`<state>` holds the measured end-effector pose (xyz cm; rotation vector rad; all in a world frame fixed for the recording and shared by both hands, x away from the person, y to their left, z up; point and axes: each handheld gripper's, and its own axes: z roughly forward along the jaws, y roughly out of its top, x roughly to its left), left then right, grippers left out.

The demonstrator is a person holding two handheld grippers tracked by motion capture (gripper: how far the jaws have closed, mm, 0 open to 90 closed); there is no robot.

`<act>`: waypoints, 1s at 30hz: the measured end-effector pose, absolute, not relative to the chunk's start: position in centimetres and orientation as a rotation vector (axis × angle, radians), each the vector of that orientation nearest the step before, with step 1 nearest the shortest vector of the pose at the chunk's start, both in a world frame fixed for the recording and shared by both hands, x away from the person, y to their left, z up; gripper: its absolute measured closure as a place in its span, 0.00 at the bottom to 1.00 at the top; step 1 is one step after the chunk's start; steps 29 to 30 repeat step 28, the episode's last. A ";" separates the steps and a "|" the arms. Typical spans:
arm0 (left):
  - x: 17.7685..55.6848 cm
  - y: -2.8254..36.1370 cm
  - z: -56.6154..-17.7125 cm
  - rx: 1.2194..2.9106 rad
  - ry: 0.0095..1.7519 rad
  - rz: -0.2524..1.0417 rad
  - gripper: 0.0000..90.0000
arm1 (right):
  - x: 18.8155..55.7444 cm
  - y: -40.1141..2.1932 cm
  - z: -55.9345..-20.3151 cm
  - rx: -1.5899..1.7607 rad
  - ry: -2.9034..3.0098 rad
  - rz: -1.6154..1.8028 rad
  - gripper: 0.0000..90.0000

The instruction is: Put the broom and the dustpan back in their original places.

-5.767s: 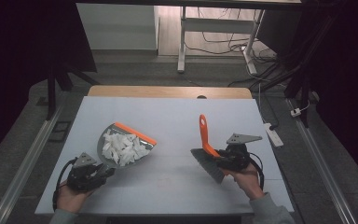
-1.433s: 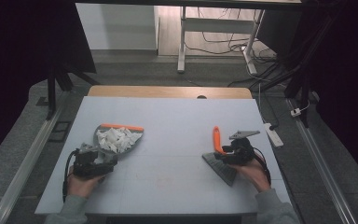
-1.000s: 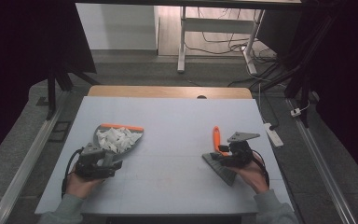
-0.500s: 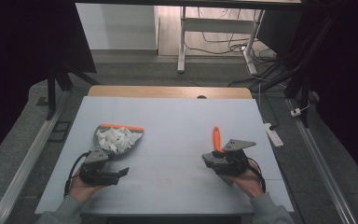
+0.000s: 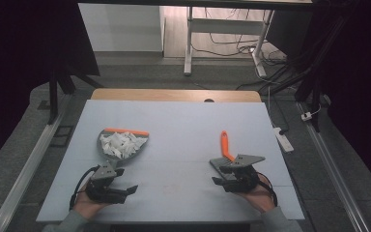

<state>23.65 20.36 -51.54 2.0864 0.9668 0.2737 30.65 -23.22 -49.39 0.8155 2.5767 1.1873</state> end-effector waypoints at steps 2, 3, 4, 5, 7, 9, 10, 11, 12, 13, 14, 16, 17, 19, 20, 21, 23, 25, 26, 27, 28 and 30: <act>23.6 20.1 -51.6 2.101 0.956 0.276 0.21 | 30.6 -23.3 -49.4 0.812 2.576 1.191 0.51; 23.6 20.0 -51.6 2.105 0.954 0.280 0.21 | 30.6 -23.3 -49.4 0.813 2.573 1.186 0.51; 23.6 20.0 -51.5 2.106 0.953 0.279 0.21 | 30.6 -23.4 -49.4 0.816 2.571 1.182 0.51; 23.7 20.0 -51.5 2.106 0.954 0.279 0.21 | 30.6 -23.4 -49.4 0.813 2.568 1.183 0.51; 23.7 20.0 -51.5 2.105 0.956 0.277 0.21 | 30.7 -23.5 -49.4 0.816 2.564 1.180 0.51; 23.8 20.0 -51.6 2.103 0.962 0.274 0.21 | 30.8 -23.6 -49.4 0.816 2.555 1.181 0.51; 23.8 20.0 -51.6 2.103 0.963 0.274 0.21 | 30.8 -23.6 -49.4 0.817 2.555 1.186 0.51; 23.8 20.0 -51.5 2.102 0.963 0.273 0.21 | 30.7 -23.6 -49.4 0.815 2.552 1.187 0.51; 23.8 20.0 -51.5 2.103 0.964 0.273 0.21 | 30.7 -23.6 -49.3 0.812 2.547 1.188 0.51; 23.8 20.0 -51.6 2.103 0.964 0.272 0.21 | 30.7 -23.6 -49.3 0.813 2.546 1.191 0.51; 23.8 20.0 -51.6 2.104 0.966 0.269 0.21 | 30.7 -23.6 -49.3 0.815 2.546 1.192 0.52; 23.8 20.0 -51.6 2.107 0.969 0.269 0.21 | 30.7 -23.6 -49.3 0.806 2.547 1.187 0.51; 23.8 20.0 -51.6 2.105 0.970 0.269 0.21 | 30.7 -23.5 -49.3 0.804 2.546 1.188 0.51; 23.8 20.1 -51.6 2.103 0.972 0.270 0.21 | 30.7 -23.6 -49.3 0.806 2.542 1.193 0.52; 23.8 20.1 -51.6 2.103 0.974 0.268 0.21 | 30.7 -23.6 -49.3 0.806 2.540 1.196 0.52; 23.8 20.1 -51.6 2.104 0.975 0.269 0.21 | 30.7 -23.6 -49.3 0.806 2.538 1.197 0.52; 23.8 20.1 -51.6 2.103 0.978 0.269 0.21 | 30.6 -23.6 -49.2 0.808 2.536 1.198 0.52; 23.8 20.1 -51.6 2.105 0.978 0.269 0.21 | 30.6 -23.6 -49.3 0.806 2.535 1.199 0.52; 23.8 20.1 -51.6 2.103 0.979 0.270 0.21 | 30.6 -23.6 -49.3 0.805 2.535 1.201 0.52; 23.8 20.2 -51.6 2.101 0.978 0.270 0.21 | 30.6 -23.6 -49.3 0.804 2.535 1.202 0.52; 23.8 20.2 -51.6 2.100 0.978 0.271 0.21 | 30.6 -23.6 -49.3 0.802 2.535 1.203 0.52; 23.8 20.2 -51.6 2.100 0.978 0.271 0.21 | 30.6 -23.6 -49.3 0.802 2.535 1.203 0.52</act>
